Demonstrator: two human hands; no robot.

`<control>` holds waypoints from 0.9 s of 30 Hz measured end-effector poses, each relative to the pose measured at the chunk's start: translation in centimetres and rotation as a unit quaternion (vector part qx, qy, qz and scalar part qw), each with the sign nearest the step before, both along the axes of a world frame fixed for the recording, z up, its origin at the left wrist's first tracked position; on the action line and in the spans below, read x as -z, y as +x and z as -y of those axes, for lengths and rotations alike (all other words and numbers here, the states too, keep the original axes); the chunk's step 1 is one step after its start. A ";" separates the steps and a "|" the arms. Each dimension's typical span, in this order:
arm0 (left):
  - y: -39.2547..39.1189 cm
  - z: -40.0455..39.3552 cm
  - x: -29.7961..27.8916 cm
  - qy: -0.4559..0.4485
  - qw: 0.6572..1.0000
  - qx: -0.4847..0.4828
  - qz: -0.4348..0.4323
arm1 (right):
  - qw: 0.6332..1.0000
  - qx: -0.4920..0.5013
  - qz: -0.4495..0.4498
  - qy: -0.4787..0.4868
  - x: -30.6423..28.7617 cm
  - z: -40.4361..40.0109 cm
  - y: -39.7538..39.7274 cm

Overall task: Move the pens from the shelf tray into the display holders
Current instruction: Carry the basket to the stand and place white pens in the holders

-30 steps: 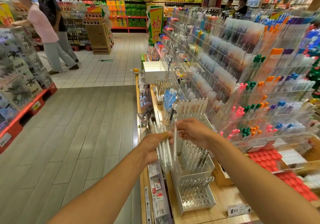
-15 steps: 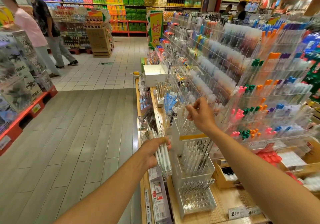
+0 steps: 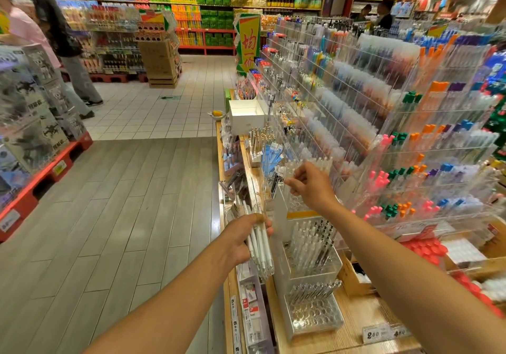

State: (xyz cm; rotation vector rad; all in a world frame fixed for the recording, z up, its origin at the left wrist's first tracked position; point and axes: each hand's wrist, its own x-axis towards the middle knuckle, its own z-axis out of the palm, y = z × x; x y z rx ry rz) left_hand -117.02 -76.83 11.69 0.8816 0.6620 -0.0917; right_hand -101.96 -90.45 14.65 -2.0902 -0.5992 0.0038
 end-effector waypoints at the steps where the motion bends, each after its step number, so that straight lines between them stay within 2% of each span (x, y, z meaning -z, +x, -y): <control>1: 0.0 0.0 0.0 0.000 1.000 0.000 0.000 | 1.000 0.003 -0.004 -0.009 -0.1 0.1 -0.1; 5: 0.1 0.2 -0.3 -0.002 1.000 0.020 0.008 | 0.993 0.008 -0.102 -0.064 0.2 0.7 -0.8; 8: 0.4 0.4 -0.4 -0.002 0.999 0.035 0.015 | 0.988 -0.003 -0.147 -0.053 0.4 1.3 -2.0; 10: 0.5 0.8 -0.4 -0.004 0.999 0.047 0.018 | 0.980 -0.042 -0.193 -0.024 0.3 1.8 -2.9; 14: 0.4 1.9 -0.4 -0.016 0.997 0.067 0.042 | 0.947 -0.151 -0.282 -0.028 0.4 2.2 -4.8; 21: 0.3 2.7 0.2 0.033 0.996 0.081 0.035 | 0.947 -0.120 -0.299 0.008 0.5 2.6 -6.1; 27: 0.3 3.2 -0.1 0.023 0.995 0.087 0.033 | 0.930 -0.092 -0.354 0.039 -0.5 2.9 -5.8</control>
